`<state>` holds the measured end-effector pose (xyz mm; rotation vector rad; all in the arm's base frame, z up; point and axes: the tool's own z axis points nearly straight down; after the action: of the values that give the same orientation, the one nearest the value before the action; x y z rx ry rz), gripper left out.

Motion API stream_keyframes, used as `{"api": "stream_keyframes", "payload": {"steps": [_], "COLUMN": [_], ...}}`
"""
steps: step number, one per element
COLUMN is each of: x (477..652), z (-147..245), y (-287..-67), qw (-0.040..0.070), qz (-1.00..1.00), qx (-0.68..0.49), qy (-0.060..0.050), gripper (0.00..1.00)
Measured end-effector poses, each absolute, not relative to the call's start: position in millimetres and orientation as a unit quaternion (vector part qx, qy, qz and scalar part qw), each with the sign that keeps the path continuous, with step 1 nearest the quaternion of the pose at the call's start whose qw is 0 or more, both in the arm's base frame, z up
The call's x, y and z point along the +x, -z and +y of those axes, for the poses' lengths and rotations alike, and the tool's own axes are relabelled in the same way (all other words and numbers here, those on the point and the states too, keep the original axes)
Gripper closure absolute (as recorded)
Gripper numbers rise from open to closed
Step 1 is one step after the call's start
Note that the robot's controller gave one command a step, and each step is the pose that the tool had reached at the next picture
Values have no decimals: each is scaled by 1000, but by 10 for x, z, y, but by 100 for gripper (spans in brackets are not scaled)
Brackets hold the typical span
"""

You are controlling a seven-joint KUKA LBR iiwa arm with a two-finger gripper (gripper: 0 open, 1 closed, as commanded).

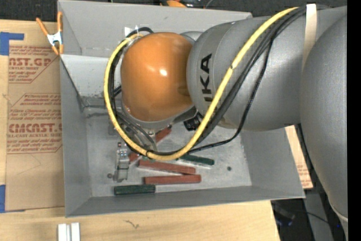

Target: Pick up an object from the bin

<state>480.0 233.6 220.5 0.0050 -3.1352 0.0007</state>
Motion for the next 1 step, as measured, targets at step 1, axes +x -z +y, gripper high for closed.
{"api": "stream_keyframes", "payload": {"steps": [1], "x": [5068], "z": [1722], "y": [-795], "qw": [3], "qz": [-1000], "qx": [26], "qy": [-1], "gripper": [0]}}
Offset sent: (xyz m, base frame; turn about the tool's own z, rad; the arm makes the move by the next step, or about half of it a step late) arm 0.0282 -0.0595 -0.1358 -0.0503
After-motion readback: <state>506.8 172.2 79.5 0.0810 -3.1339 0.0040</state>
